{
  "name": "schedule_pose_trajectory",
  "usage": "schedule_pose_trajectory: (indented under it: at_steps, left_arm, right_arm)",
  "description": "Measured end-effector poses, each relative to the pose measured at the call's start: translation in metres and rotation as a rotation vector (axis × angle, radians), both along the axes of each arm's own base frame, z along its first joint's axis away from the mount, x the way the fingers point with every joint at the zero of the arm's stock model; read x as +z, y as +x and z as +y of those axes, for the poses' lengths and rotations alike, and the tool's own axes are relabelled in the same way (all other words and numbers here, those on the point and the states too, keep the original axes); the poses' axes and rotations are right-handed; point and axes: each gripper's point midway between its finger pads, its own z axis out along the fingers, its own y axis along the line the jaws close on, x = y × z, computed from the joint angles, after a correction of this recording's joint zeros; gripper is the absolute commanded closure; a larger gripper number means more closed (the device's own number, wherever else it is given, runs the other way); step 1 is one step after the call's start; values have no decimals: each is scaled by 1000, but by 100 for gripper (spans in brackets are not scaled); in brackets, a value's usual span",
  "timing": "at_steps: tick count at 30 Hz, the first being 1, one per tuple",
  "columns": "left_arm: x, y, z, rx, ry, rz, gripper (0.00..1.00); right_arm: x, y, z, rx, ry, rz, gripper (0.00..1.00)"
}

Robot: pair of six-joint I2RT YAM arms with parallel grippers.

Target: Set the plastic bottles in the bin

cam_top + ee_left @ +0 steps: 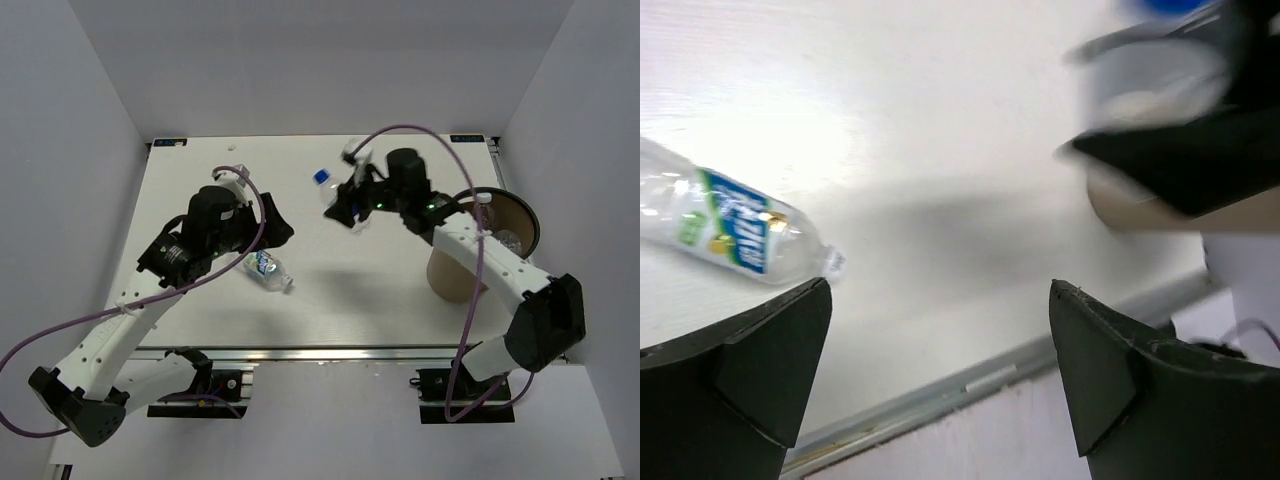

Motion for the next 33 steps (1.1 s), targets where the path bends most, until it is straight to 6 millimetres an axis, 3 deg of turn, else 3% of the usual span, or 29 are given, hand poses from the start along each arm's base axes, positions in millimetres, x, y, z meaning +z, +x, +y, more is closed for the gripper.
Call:
schedule_pose_trajectory:
  at_steps: [3,5,8,11,14,16,20,24,27,33]
  left_arm:
    - [2,13,16,122,39,-9,2]
    - [0,23,25,197,63,-9,2]
    - [-16,40,31,283,114,20,2]
    - [-46,57,36,343,178,89,2]
    - [-79,75,52,414,222,170,2]
    - [-96,81,65,468,243,221,2]
    - [-122,82,88,553,268,298,2]
    - [-144,69,95,582,288,355,2]
    - [-158,62,100,605,304,391,2]
    - [-170,64,103,644,314,418,2]
  right_arm:
    - [30,44,-61,-238,22,-62,71]
    - [55,59,-102,-382,36,-118,70]
    - [94,64,-156,-574,60,-201,68]
    - [125,63,-210,-762,79,-270,67]
    - [137,61,-268,-961,79,-297,63]
    - [130,58,-294,-1068,75,-286,60]
    - [81,50,-311,-1155,21,-181,47]
    - [43,44,-316,-1185,-35,-81,23]
    - [41,41,-316,-1188,-36,-70,11]
    - [69,21,-316,-1190,26,-142,11]
